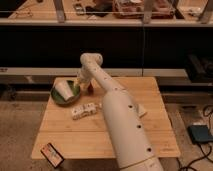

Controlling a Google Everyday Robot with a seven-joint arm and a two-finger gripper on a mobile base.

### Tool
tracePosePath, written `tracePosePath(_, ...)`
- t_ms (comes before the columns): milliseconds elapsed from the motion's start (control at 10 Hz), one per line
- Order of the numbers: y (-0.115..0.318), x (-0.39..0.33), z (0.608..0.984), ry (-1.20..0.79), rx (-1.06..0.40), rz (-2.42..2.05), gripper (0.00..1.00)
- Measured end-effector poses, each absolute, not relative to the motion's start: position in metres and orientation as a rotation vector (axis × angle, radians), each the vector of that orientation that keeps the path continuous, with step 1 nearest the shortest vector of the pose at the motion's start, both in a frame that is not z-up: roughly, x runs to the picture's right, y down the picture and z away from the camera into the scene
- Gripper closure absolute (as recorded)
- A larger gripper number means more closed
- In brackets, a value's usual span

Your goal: Pick up the ceramic bowl

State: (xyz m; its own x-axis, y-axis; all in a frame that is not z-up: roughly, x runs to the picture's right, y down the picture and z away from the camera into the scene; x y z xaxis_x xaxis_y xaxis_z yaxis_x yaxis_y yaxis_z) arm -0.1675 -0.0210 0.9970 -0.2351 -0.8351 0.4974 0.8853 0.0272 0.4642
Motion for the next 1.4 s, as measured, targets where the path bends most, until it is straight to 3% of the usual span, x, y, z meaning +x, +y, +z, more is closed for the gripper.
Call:
tracePosePath(600,0.0,-0.182,1.007,-0.881,-0.094,-1.585,0.52)
tracePosePath(700,0.001,-0.183,1.007,-0.888,-0.092,-1.576,0.56)
tracePosePath(900,0.004,-0.19,1.006,-0.905,-0.088,-1.572,0.74)
tracePosePath(1000,0.005,-0.195,1.006,-0.913,-0.082,-1.57,0.88)
tracePosePath(1100,0.005,-0.195,1.006,-0.916,-0.084,-1.565,0.95)
tracePosePath(1400,-0.01,-0.192,0.995,-0.945,-0.05,-1.479,0.99)
